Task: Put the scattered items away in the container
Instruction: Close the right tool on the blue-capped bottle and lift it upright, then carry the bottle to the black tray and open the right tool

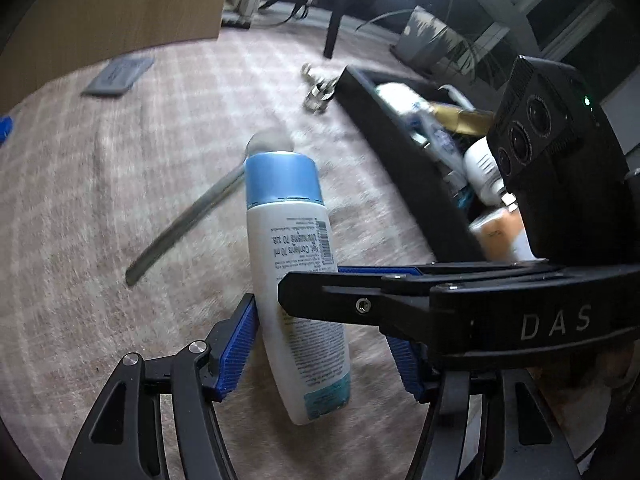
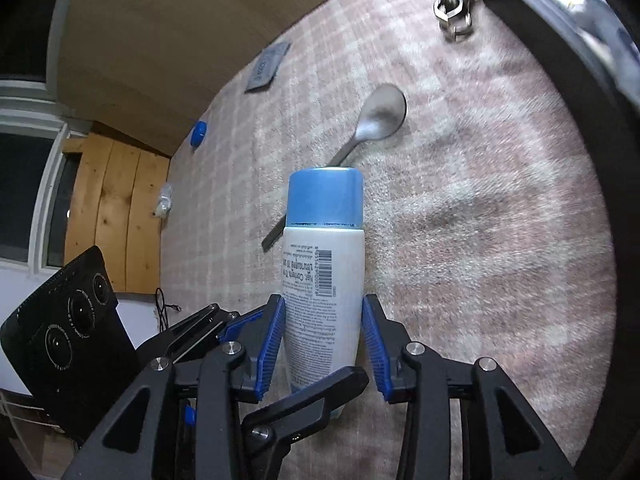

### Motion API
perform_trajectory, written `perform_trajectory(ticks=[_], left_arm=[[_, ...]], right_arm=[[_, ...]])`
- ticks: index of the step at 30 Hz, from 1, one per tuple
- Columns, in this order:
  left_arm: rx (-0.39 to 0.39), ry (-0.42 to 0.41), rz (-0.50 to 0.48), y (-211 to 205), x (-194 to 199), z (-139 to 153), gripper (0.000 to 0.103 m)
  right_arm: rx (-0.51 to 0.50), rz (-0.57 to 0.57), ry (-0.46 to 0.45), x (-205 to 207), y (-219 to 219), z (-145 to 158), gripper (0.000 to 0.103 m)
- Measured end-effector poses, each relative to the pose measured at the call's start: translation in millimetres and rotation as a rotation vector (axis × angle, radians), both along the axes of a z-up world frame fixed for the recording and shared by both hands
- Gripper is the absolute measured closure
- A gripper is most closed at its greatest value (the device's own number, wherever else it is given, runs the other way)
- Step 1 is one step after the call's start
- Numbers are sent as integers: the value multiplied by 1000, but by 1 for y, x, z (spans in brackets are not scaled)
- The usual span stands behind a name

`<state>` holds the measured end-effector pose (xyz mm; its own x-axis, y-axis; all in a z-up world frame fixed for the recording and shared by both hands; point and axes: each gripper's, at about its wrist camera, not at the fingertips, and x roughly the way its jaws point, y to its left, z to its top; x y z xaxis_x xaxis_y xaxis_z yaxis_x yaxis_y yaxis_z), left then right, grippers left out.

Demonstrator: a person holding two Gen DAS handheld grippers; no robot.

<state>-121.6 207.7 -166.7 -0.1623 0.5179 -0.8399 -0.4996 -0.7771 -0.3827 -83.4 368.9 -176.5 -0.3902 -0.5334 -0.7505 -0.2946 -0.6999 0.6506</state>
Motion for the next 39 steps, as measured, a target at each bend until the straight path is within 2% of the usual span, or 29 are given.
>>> perform_trajectory(ticks=[4,10,18,23,30,39], left_arm=[[12,64,-20,18,2,32,38],[48,145,-94,77,-3,77,38],[90,173,-239,179,-1,103,38],[112,144,-310,243,1,101,38],[101,129,-382,312,7,94,38],[77,118,-405,341,6,82,38]], right_arm=[[-2,-17,50,9,13,27,66],[50,-77,124,28,53,73,66],[101,-208,151,74,136,105,66],[144,-296,141,104,189,111,65],[125,-388,108,129,250,103,65],[115,-428,79,134,281,87,64]])
